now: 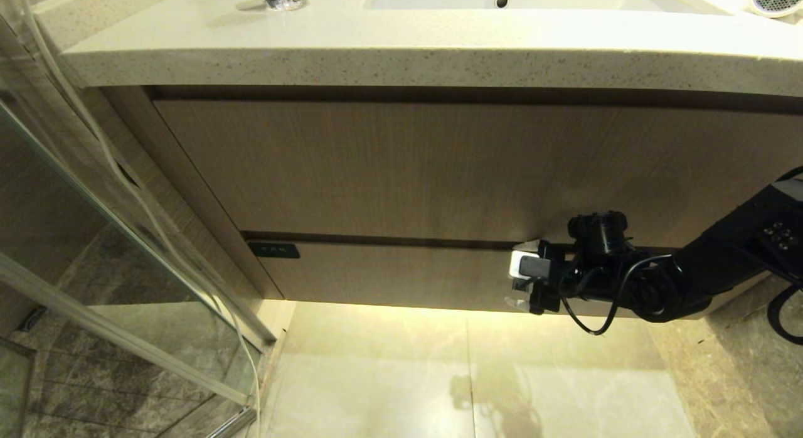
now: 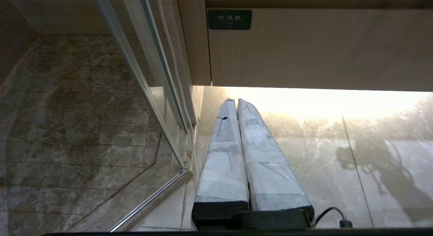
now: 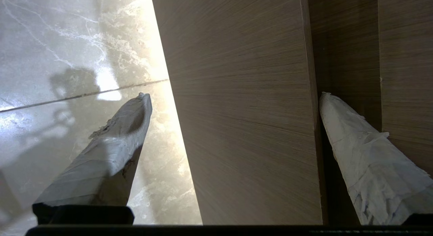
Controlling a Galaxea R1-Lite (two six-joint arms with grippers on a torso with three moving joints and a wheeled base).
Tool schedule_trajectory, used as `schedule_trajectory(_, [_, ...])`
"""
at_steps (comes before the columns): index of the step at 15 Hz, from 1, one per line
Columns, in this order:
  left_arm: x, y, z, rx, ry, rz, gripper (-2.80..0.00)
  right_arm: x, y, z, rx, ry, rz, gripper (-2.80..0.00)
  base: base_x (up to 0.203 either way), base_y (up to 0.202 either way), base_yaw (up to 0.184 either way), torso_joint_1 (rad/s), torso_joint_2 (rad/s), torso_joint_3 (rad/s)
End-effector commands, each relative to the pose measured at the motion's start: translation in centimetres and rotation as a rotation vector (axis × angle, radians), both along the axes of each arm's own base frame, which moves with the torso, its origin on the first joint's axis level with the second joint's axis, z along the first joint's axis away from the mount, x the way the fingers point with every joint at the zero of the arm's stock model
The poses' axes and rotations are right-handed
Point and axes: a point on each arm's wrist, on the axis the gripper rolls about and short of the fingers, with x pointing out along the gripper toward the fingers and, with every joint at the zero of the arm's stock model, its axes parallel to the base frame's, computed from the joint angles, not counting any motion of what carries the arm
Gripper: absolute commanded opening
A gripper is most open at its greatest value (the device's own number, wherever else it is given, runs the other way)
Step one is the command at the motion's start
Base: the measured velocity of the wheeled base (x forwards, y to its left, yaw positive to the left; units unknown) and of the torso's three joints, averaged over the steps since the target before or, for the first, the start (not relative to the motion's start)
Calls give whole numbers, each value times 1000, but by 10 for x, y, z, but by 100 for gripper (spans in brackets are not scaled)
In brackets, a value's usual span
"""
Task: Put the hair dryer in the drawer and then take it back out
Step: Pull open the drawer
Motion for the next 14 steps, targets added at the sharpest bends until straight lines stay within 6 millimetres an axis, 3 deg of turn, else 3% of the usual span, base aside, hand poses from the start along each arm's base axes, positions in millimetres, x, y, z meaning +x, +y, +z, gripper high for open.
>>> schedule_trajectory(1, [0,0,0,0,1,0,-280,-7,-2,-9,-16,48,0,0,0,0,0,0,0,0])
schedule_trajectory(6, [0,0,0,0,1,0,-280,-36,-11,-13,-80,281,-18,0,0,0,0,0,0,0])
schedule_trajectory(14, [0,0,0,0,1,0,-280,-60,-21,10,-65,254,-62,0,0,0,0,0,0,0])
